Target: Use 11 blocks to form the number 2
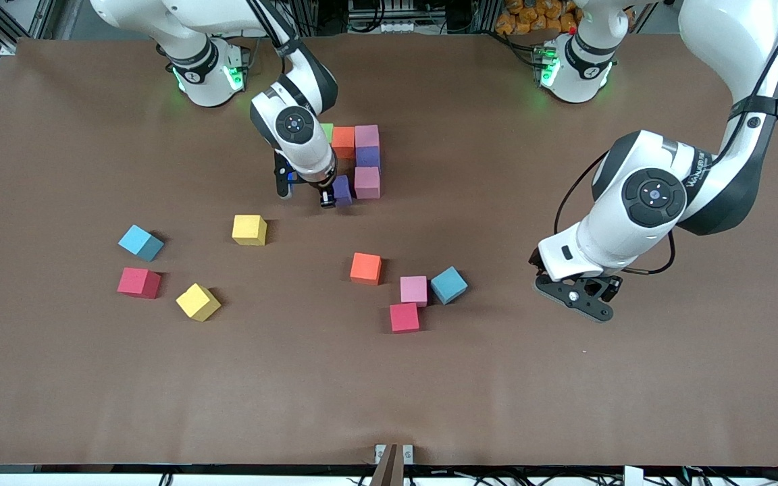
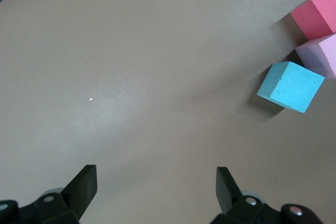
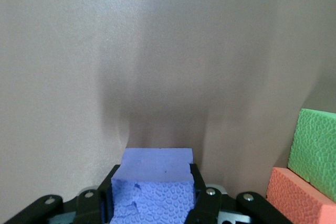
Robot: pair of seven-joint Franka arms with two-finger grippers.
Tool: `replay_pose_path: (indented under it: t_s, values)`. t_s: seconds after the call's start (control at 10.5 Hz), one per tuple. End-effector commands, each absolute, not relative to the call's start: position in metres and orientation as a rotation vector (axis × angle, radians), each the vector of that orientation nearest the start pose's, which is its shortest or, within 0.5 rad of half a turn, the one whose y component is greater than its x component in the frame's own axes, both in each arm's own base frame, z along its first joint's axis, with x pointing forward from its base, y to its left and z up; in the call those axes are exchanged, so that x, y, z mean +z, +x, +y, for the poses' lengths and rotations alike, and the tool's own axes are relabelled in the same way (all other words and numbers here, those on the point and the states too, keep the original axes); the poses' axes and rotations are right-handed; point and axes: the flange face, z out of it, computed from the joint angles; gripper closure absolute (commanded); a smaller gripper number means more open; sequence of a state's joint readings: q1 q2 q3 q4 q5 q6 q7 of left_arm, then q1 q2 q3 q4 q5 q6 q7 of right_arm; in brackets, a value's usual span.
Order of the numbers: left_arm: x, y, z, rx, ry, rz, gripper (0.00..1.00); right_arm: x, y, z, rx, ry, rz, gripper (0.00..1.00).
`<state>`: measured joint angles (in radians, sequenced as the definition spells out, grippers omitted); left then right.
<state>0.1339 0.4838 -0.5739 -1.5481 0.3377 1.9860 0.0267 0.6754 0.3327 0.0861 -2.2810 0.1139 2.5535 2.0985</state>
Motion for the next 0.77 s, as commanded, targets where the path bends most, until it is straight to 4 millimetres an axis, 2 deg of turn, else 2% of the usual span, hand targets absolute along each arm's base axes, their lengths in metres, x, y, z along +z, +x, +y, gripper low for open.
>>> replay_pose_path:
  t_s: [0.0,0.67]
  values:
    - [0.4113,0.6494,-0.2167,-0.079,-2.953,0.854,0.0,0.1866,0.3536,0.3644,0.155,-2.395,2.13,1.0]
    - [0.4133,0.649,-0.2157,-0.081,-2.95,0.85,0.0,0.1883,0.3504,0.3682,0.155,-2.37,2.155,1.0]
